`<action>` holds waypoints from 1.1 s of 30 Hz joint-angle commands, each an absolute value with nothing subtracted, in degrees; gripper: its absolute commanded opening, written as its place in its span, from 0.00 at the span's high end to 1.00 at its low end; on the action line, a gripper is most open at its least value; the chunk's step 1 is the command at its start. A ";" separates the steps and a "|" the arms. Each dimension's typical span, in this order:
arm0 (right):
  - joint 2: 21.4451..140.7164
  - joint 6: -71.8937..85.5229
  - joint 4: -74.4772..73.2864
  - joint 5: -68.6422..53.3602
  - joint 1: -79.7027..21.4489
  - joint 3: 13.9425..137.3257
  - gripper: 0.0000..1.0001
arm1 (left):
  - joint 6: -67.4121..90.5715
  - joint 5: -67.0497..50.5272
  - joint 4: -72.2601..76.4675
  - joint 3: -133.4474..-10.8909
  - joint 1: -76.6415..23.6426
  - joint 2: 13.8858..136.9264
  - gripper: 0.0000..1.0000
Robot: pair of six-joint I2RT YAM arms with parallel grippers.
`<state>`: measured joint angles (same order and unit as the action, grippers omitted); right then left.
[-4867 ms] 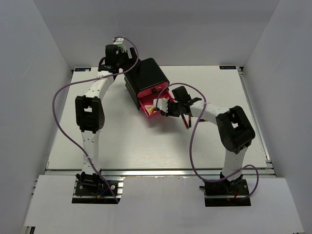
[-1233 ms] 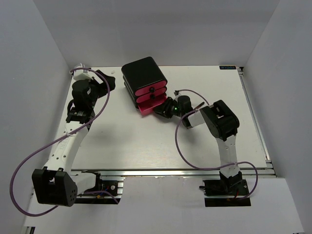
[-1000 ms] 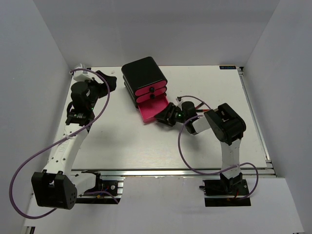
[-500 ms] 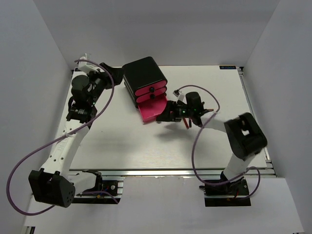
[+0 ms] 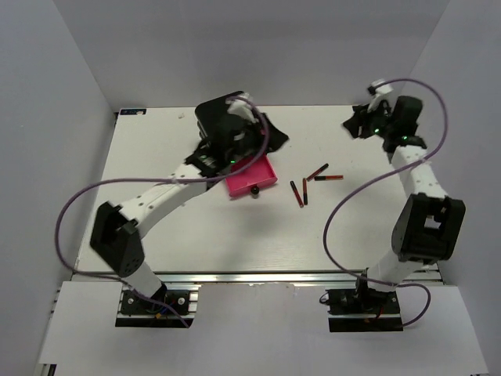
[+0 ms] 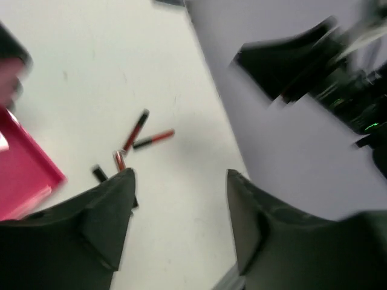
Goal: Organize the makeup
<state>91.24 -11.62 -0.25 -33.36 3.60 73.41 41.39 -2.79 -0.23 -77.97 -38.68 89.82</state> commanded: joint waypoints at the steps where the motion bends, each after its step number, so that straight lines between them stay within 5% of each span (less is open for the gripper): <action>1: 93.96 -11.08 -7.12 -33.41 7.72 81.12 0.59 | 45.35 8.07 -14.97 -88.28 -45.16 96.39 0.26; 2: 93.61 -10.55 -6.51 -32.27 9.04 80.77 0.72 | 46.31 9.65 -18.51 -91.29 -45.96 98.94 0.22; 4: 92.46 -10.46 -6.24 -28.76 9.40 78.76 0.76 | 50.17 11.77 -28.49 -101.00 -47.55 107.02 0.19; 11: 90.62 -7.74 -10.47 -29.35 9.49 71.47 0.57 | 58.44 16.70 -53.78 -129.09 -50.36 128.83 0.28; 21: 86.84 -5.45 -8.00 -29.97 9.58 64.08 0.56 | 58.71 16.52 -53.27 -130.86 -50.36 137.72 0.62; 33: 86.57 -4.57 -7.12 -30.50 9.58 60.56 0.56 | 56.34 16.00 -51.07 -130.34 -50.36 141.85 0.53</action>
